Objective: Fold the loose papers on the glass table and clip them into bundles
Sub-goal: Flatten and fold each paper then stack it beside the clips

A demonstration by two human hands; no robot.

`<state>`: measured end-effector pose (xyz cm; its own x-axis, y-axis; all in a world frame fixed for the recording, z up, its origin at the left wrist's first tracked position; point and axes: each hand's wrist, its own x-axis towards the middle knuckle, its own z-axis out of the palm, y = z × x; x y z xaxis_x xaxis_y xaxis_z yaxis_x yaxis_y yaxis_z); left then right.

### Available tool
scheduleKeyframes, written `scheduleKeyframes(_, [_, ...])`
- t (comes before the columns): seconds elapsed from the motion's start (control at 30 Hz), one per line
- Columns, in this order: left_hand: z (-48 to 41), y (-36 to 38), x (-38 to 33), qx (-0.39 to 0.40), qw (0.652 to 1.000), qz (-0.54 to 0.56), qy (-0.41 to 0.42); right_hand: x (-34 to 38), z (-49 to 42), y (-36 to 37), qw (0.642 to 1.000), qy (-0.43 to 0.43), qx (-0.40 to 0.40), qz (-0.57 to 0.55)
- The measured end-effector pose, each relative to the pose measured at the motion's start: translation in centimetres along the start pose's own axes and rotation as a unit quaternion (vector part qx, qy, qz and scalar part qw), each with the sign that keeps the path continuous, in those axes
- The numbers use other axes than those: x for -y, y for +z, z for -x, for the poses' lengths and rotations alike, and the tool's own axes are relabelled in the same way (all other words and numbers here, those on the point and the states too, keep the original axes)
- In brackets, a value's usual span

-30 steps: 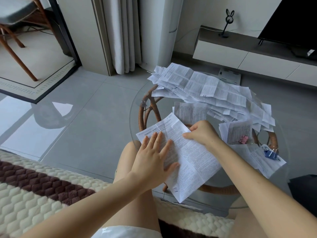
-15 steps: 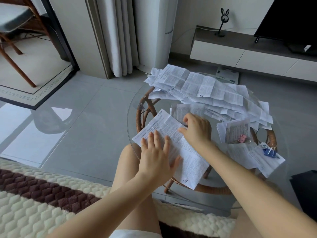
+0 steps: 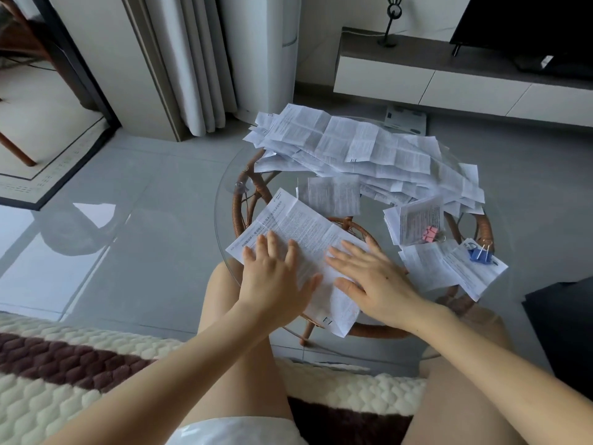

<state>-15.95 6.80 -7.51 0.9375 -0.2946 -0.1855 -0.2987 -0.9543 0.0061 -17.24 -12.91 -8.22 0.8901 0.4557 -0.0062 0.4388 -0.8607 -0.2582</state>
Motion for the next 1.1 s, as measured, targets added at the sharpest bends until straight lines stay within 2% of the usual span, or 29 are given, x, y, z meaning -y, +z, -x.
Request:
scheduleKeyframes(0.13, [0.0, 0.0, -0.2, 0.026, 1.0, -0.01, 0.003, -1.3, 0.4, 0.0, 0.997, 0.003, 0.067, 0.029])
scheduleKeyframes(0.33, [0.2, 0.2, 1.1, -0.002, 1.0, -0.007, 0.03, -2.6, 1.1, 0.7, 0.994, -0.028, 0.085, 0.057])
scheduleKeyframes(0.97, [1.1, 1.1, 1.5, -0.001, 1.0, 0.004, 0.018, -2.7, 1.1, 1.1, 0.996, -0.04, 0.063, 0.055])
scheduleKeyframes(1.1, [0.8, 1.3, 2.3, -0.044, 0.997, 0.038, 0.051, -2.5, 1.2, 1.0, 0.995, -0.038, 0.071, 0.061])
